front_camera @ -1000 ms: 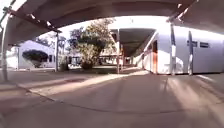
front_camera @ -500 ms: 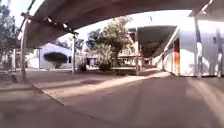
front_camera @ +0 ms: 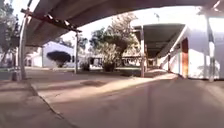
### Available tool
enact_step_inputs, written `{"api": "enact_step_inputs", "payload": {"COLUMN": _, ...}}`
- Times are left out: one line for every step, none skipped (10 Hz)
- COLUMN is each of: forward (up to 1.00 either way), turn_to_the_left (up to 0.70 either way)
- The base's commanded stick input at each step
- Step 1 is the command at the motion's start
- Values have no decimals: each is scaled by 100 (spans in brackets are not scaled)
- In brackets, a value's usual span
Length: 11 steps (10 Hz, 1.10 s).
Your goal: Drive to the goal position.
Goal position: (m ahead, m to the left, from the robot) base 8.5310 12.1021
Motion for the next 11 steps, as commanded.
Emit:
{"api": "enact_step_inputs", "payload": {"forward": 70, "turn_to_the_left": 35}}
{"api": "enact_step_inputs", "payload": {"forward": 70, "turn_to_the_left": 35}}
{"api": "enact_step_inputs", "payload": {"forward": 70, "turn_to_the_left": 35}}
{"api": "enact_step_inputs", "payload": {"forward": 70, "turn_to_the_left": 35}}
{"api": "enact_step_inputs", "payload": {"forward": 70, "turn_to_the_left": 35}}
{"api": "enact_step_inputs", "payload": {"forward": 70, "turn_to_the_left": 35}}
{"api": "enact_step_inputs", "payload": {"forward": 70, "turn_to_the_left": 35}}
{"api": "enact_step_inputs", "payload": {"forward": 70, "turn_to_the_left": 0}}
{"api": "enact_step_inputs", "payload": {"forward": 70, "turn_to_the_left": 0}}
{"api": "enact_step_inputs", "payload": {"forward": 70, "turn_to_the_left": 0}}
{"api": "enact_step_inputs", "payload": {"forward": 70, "turn_to_the_left": 0}}
